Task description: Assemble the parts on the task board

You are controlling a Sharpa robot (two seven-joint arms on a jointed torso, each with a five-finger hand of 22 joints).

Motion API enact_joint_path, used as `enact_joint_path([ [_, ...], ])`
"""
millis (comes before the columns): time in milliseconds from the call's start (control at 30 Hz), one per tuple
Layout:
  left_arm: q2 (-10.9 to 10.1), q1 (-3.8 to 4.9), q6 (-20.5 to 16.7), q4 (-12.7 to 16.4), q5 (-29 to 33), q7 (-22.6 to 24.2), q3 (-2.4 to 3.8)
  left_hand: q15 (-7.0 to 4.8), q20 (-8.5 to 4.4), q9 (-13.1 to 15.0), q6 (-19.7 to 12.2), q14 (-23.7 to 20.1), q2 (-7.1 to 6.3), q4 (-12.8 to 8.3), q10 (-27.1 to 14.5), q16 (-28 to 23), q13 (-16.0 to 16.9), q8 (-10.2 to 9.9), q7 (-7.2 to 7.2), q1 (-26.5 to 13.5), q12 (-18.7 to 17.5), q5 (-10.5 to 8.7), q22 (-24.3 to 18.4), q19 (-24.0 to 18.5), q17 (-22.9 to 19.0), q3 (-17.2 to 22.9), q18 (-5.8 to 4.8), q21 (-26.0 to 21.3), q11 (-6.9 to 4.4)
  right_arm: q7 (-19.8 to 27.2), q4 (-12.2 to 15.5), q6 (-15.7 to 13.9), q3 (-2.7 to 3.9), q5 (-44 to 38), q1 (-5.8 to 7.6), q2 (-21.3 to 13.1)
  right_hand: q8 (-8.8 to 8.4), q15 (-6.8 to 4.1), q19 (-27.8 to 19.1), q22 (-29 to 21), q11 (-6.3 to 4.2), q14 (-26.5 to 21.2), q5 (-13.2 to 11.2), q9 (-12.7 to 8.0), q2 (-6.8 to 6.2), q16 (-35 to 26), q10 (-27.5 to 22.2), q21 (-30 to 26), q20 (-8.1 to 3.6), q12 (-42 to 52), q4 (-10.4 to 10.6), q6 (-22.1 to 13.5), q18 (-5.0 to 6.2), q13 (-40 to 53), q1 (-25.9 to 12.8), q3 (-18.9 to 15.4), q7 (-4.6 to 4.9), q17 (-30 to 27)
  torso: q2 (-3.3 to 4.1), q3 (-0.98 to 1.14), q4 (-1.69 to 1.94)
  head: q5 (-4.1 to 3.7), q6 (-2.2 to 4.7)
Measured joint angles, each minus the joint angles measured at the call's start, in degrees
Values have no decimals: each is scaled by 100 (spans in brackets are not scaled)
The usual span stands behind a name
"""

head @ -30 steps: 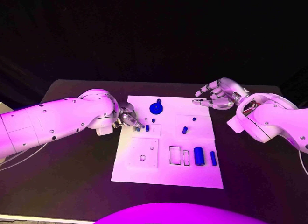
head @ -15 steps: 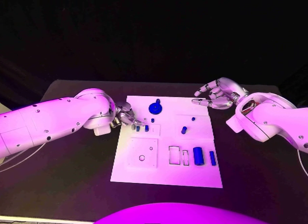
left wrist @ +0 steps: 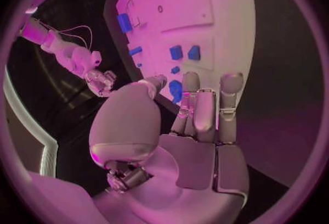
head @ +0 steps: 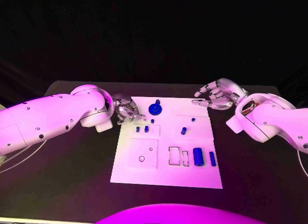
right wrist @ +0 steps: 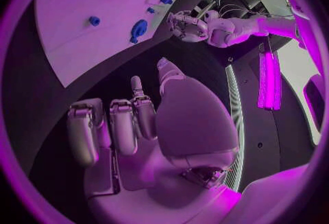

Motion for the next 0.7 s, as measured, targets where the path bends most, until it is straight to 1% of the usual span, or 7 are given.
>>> enact_joint_path([
  [100,21,1,-332,9,54,441,-6,135,131,-161,-279,-718,-110,-71,-462,-750,-334,-93,100,445,-339,0,-405,-223,-904,71,-1,-505,148,2,-8,-3,0,0,-1,-3,0,0,0,0,0,0,0,-3,0,0,0,0,0,0,0,0,0,0,0,0,0,0,0,0,2,-9,12],
  [200,70,1,-632,10,60,902,-62,210,198,-372,-819,-966,-208,-145,-1069,-1013,-715,-296,54,766,-811,0,-550,-179,-1286,93,-1,-686,244,5,-13,-7,0,0,-1,-6,0,0,0,0,0,0,0,-5,0,-22,0,-41,0,0,0,-21,0,0,0,0,-21,0,0,1,6,-19,17],
  [267,105,-5,-787,9,45,1157,-104,221,219,-456,-973,-943,-228,-222,-1167,-991,-832,-328,19,925,-898,0,-577,-130,-1302,124,-2,-709,253,7,-17,-9,0,0,-1,-8,0,0,0,-1,-22,0,0,-5,0,-22,-22,-66,0,-38,0,-21,0,0,0,0,-21,-1,0,0,8,-22,23],
  [367,167,-19,-1001,-12,-62,1522,-182,219,194,-549,-1000,-868,-275,-365,-1239,-908,-976,-271,8,1173,-949,0,-583,-77,-1287,207,-1,-709,260,10,-24,-12,0,0,-2,-11,0,0,0,-1,-28,0,0,-5,1,-56,-54,-158,0,-107,0,-21,0,0,1,0,-21,-1,-1,-2,9,-24,29],
  [500,273,-61,-1236,-90,-436,1908,-272,210,193,-694,-986,-1025,-348,-538,-1338,-1057,-1221,-173,4,1367,-1114,0,-567,-77,-1579,380,-2,-702,279,16,-32,-19,0,0,-6,-14,0,0,0,-1,-24,0,0,-11,38,-123,-249,-283,0,-314,0,-21,0,0,38,0,-21,-1,-5,-3,13,-27,36],
  [633,386,-92,-1373,-200,-928,2105,-320,209,193,-807,-890,-1026,-405,-597,-1334,-1058,-1355,-138,9,1386,-1144,-37,-528,-77,-1640,439,-3,-669,276,24,-42,-31,0,0,-10,-12,0,0,0,-1,-29,-1,0,-11,38,-224,-364,-489,0,-478,0,-21,0,5,38,0,-21,-1,-7,-5,15,-23,47],
  [700,440,-100,-1409,-256,-1153,2146,-336,209,193,-871,-855,-1026,-499,-542,-1315,-1058,-1416,-126,8,1291,-1144,-100,-525,-78,-1683,363,-3,-669,257,28,-46,-38,0,0,-12,-9,0,0,0,-2,-31,-1,0,-11,38,-305,-462,-644,0,-603,0,-22,0,4,38,0,-22,-1,-7,-6,14,-16,53],
])
